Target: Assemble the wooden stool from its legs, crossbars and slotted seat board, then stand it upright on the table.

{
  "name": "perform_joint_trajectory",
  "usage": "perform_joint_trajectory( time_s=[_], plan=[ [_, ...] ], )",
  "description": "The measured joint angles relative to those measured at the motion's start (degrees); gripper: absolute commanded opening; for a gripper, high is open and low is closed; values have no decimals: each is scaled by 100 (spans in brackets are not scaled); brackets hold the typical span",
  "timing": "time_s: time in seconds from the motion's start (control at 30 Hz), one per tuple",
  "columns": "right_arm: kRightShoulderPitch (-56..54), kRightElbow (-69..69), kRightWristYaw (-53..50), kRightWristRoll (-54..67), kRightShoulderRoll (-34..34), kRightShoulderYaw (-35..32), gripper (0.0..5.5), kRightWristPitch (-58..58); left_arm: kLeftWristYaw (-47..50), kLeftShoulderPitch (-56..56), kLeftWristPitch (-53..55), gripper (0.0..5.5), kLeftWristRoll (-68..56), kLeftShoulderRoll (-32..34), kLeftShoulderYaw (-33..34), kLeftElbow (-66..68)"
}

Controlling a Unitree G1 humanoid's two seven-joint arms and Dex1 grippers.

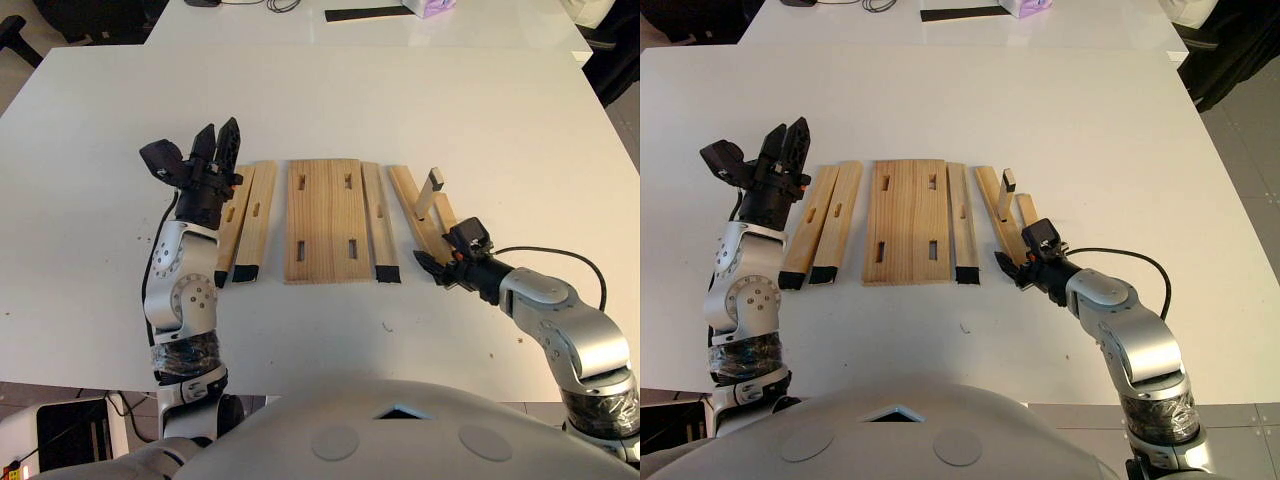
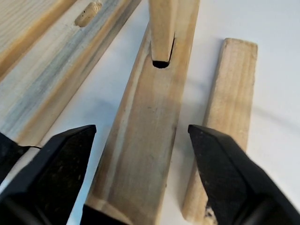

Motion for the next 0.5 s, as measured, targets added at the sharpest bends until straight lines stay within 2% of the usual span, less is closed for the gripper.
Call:
perform_joint_trajectory(
  time_s=[0.2,0.27,0.5],
  plan=[
    [-116,40,-50,-159,-151,146,225,22,42,0,-22,248,4,-29,-1,0],
    [-134,42,-64,-228,-201,188,209,-8,44,0,-47,248,4,-34,0,0],
    [-246,96,-15,-278,-318,259,205,-58,56,0,-132,248,74,-72,2,2]
  ],
)
